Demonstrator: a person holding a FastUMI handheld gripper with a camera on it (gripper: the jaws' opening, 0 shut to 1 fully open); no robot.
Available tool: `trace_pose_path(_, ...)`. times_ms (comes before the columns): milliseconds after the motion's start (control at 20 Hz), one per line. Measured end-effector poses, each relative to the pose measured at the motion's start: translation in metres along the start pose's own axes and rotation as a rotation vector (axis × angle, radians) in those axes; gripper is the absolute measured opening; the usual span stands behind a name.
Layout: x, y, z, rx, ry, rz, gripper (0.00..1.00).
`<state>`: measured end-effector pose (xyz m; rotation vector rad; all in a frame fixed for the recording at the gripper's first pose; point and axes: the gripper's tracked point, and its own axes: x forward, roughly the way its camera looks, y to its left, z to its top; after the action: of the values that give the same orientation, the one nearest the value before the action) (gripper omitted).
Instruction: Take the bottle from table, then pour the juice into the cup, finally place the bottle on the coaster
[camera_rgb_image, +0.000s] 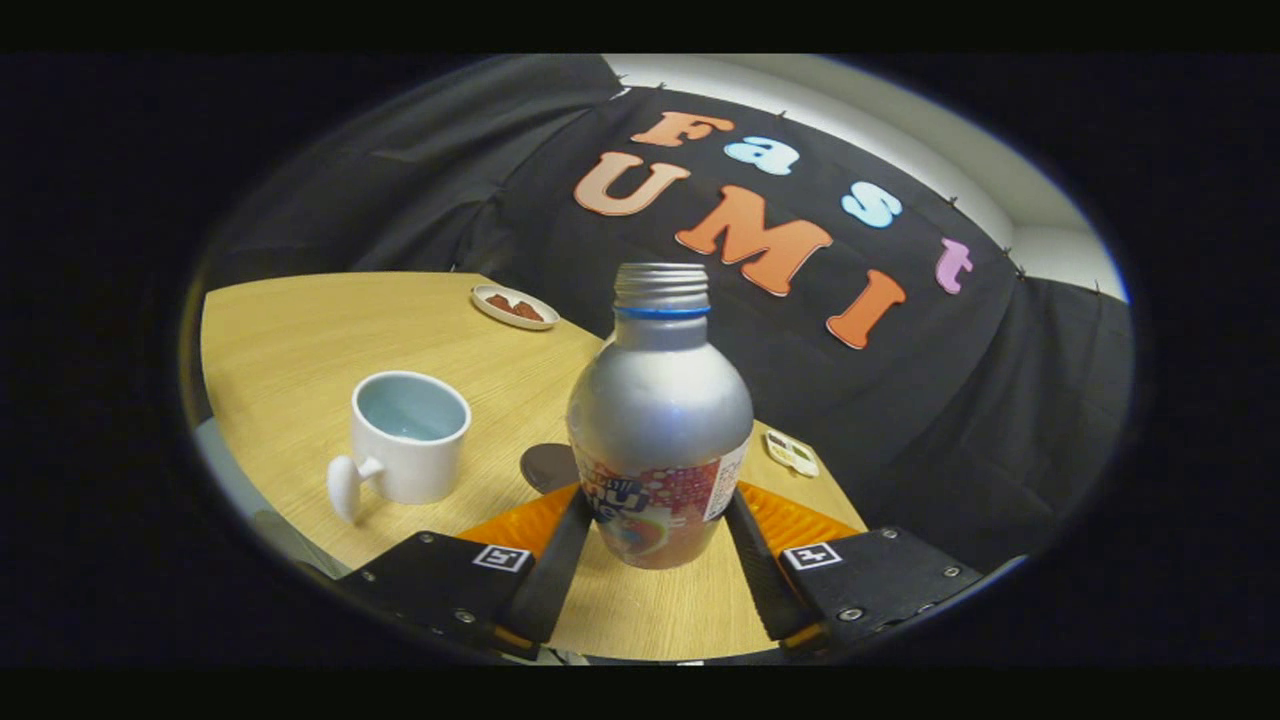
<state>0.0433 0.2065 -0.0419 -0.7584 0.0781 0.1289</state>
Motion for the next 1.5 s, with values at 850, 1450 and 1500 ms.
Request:
trace_pose_path(850,0.007,0.002,0.023,-0.519,-0.034,-0.111,0.77)
trace_pose_path(1450,0.007,0.002,0.036,-0.762,-0.036,-0.132,0.76)
trace_pose_path(1500,0.007,0.001,0.038,-0.783,-0.038,-0.138,0.76)
